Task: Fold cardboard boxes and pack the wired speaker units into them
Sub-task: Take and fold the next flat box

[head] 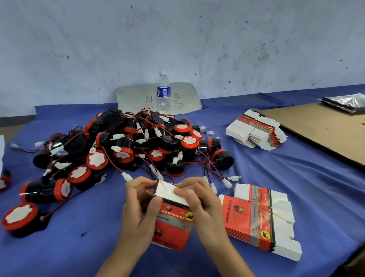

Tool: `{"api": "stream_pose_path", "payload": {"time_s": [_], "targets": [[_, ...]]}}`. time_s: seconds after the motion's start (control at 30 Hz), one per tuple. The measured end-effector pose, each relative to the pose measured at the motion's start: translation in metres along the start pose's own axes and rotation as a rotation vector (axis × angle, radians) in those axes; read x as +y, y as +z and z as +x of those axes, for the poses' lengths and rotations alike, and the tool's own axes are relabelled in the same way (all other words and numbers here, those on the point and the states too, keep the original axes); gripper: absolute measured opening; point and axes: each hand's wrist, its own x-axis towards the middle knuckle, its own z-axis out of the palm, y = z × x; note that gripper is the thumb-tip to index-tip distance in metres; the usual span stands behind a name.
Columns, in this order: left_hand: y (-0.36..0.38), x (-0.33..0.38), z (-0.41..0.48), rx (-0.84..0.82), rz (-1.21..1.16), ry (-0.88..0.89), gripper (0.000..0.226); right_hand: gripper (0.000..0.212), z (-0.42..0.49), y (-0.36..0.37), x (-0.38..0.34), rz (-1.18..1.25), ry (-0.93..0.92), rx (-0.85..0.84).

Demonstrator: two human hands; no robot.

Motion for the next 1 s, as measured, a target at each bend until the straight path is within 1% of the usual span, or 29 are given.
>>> {"api": "stream_pose_path", "payload": {"time_s": [0.03,0.07,0.13,0.17,0.23,0.27,0.37,0.63,1.0], "targets": [[0.0,0.001,0.0,-0.002,0.001,-0.006,0.036,0.032,0.001,-0.003,0.001,0.106,0.128,-0.04],[-0.001,0.002,0.0,-0.007,0.012,0.006,0.038,0.027,0.003,-0.006,0.0,0.215,0.242,-0.101],[-0.004,0.003,0.001,-0.032,0.054,0.038,0.038,0.009,0.007,-0.011,-0.002,0.372,0.394,-0.222],[-0.005,0.003,0.002,-0.044,0.073,0.042,0.037,0.014,0.007,-0.013,-0.003,0.412,0.458,-0.261],[-0.008,0.002,0.003,-0.068,0.078,0.039,0.036,0.037,0.007,-0.014,-0.003,0.43,0.55,-0.324],[-0.009,0.002,0.004,-0.08,0.077,0.036,0.037,0.041,0.007,-0.014,-0.003,0.421,0.57,-0.341],[-0.009,0.002,0.005,-0.101,0.085,0.037,0.037,0.039,0.008,-0.014,-0.004,0.375,0.56,-0.351],[-0.009,0.002,0.005,-0.135,0.072,0.002,0.038,0.044,0.006,-0.016,-0.003,0.317,0.527,-0.363],[-0.008,0.002,0.005,-0.132,0.096,0.012,0.039,0.044,0.006,-0.017,-0.004,0.322,0.495,-0.396]]}}
